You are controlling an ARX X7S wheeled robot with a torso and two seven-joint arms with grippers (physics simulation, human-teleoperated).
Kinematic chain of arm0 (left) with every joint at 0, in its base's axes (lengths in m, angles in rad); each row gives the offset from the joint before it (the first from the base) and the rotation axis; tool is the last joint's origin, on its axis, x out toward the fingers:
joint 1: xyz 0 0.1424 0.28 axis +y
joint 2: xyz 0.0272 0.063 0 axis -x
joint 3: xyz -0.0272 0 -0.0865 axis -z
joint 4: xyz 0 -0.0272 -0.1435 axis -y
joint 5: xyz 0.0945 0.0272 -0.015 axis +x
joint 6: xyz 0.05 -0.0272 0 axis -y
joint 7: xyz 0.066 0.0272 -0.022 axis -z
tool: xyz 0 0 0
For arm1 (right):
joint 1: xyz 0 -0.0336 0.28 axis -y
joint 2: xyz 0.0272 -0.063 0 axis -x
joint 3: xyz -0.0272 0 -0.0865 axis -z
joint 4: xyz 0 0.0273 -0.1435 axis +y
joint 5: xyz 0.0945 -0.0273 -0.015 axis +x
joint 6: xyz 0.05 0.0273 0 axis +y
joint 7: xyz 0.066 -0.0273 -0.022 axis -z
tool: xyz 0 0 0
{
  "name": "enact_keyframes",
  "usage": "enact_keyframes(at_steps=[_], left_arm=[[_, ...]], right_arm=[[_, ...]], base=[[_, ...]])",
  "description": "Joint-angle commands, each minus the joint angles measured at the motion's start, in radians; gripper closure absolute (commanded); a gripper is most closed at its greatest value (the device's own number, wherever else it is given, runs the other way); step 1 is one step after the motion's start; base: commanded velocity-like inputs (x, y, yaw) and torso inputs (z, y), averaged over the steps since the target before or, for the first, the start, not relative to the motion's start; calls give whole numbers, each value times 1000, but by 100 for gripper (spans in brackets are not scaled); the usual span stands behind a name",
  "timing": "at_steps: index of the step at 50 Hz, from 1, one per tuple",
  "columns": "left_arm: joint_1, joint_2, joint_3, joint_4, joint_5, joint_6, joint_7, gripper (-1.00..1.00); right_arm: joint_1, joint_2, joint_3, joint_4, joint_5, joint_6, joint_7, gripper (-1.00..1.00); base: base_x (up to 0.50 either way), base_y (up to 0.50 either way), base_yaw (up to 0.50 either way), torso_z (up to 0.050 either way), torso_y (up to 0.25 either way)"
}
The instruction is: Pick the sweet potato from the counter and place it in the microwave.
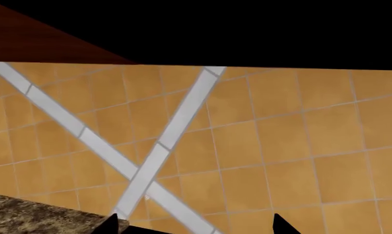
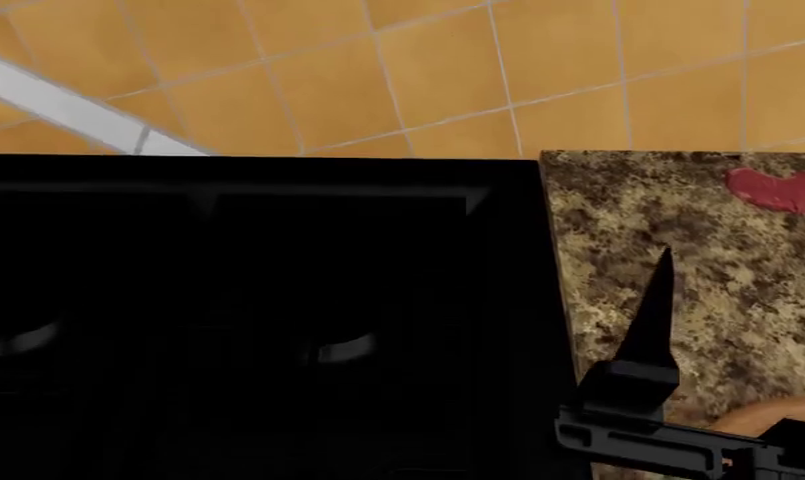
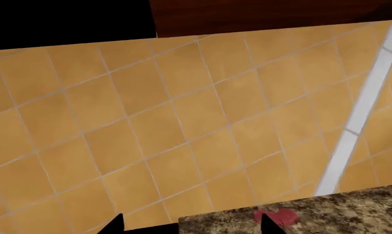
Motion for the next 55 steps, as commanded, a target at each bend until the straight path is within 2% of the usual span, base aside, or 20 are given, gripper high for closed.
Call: enact_keyframes(at_steps=[1, 5, 10, 15, 24, 27, 33, 40, 43, 46, 49, 50, 52, 55], left_arm=[[38, 15, -62, 0, -12, -34, 0, -100], [57, 31, -96, 0, -28, -62, 0, -100], [96, 57, -178, 0, -49, -113, 0, -100], [166, 120, -324, 0, -84, -230, 0, -100], [273, 249, -571, -5, -152, -454, 0, -100], [290, 276, -625, -6, -168, -501, 0, -100], [300, 319, -677, -11, -184, -557, 0, -100], [311, 336, -705, -11, -192, -586, 0, -100], [313, 338, -708, -10, -194, -585, 0, -100], [318, 343, -711, -11, -193, -588, 0, -100], [319, 346, -713, -12, -195, -585, 0, -100], [316, 348, -708, -15, -198, -583, 0, -100], [309, 344, -700, -19, -199, -582, 0, -100], [304, 330, -692, -14, -203, -561, 0, -100]], right_arm=[[28, 17, -14, 27, 17, 20, 21, -100], [76, 54, 3, 35, 64, 56, 73, -100], [178, 124, 43, 105, 227, 114, 175, -100], [287, 158, 15, 196, 369, 174, 294, -100], [307, 160, -8, 283, 407, 211, 423, -100], [349, 167, -48, 323, 466, 257, 542, -100], [373, 161, -64, 398, 508, 274, 687, -100], [380, 175, -93, 462, 593, 306, 714, -100], [364, 194, -124, 490, 590, 267, 751, -100], [362, 288, -238, 497, 625, 127, 751, -100], [413, 416, -429, 499, 687, -61, 751, -100], [479, 497, -579, 515, 723, -179, 751, -100], [689, 590, -879, 518, 769, -330, 751, -100], [952, 637, -1250, 506, 830, -445, 751, -100]], base=[[254, 0, 0, 0, 0], [154, 0, 0, 0, 0], [0, 0, 0, 0, 0], [0, 0, 0, 0, 0], [0, 0, 0, 0, 0], [0, 0, 0, 0, 0], [0, 0, 0, 0, 0], [0, 0, 0, 0, 0], [0, 0, 0, 0, 0], [0, 0, 0, 0, 0], [0, 0, 0, 0, 0], [0, 0, 0, 0, 0], [0, 0, 0, 0, 0], [0, 0, 0, 0, 0]])
